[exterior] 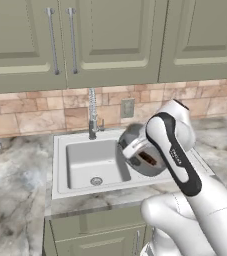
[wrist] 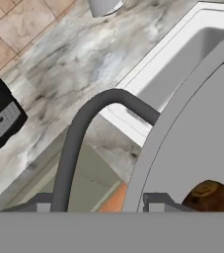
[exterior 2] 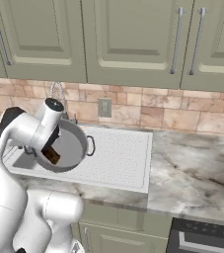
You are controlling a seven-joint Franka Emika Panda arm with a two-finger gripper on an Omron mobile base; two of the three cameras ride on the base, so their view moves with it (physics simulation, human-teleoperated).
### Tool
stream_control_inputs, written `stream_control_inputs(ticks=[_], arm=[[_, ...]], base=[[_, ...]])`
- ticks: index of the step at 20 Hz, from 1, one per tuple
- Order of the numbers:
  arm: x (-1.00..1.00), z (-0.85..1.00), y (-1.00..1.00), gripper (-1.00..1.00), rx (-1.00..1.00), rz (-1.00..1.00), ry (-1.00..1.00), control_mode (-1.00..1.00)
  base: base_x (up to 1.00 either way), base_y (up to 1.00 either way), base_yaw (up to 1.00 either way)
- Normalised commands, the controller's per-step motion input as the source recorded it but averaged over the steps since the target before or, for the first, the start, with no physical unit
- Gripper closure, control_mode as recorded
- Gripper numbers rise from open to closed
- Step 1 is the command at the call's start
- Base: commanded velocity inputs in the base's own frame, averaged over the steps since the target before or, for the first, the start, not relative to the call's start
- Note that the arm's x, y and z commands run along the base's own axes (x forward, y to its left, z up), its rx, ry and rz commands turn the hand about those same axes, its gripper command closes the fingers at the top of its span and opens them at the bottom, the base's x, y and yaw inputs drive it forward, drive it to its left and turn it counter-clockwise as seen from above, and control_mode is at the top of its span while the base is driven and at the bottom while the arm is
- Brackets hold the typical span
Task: Dump the sweet potato from the pot into the sink. Then turn on the water and wash the sweet potato. Then turn off the water and put the sweet potato back in the pot.
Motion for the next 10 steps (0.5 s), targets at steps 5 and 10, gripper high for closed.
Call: stream_control_inputs(ticks=[5,10], arm=[[-0.18,0.00,0.55,1.00,0.07,0.00,0.10,-1.00],[-0.16,0.00,0.56,1.00,0.03,-0.01,0.15,-1.00]], base=[[0.00,0.00,0.00],[0.00,0.00,0.00]])
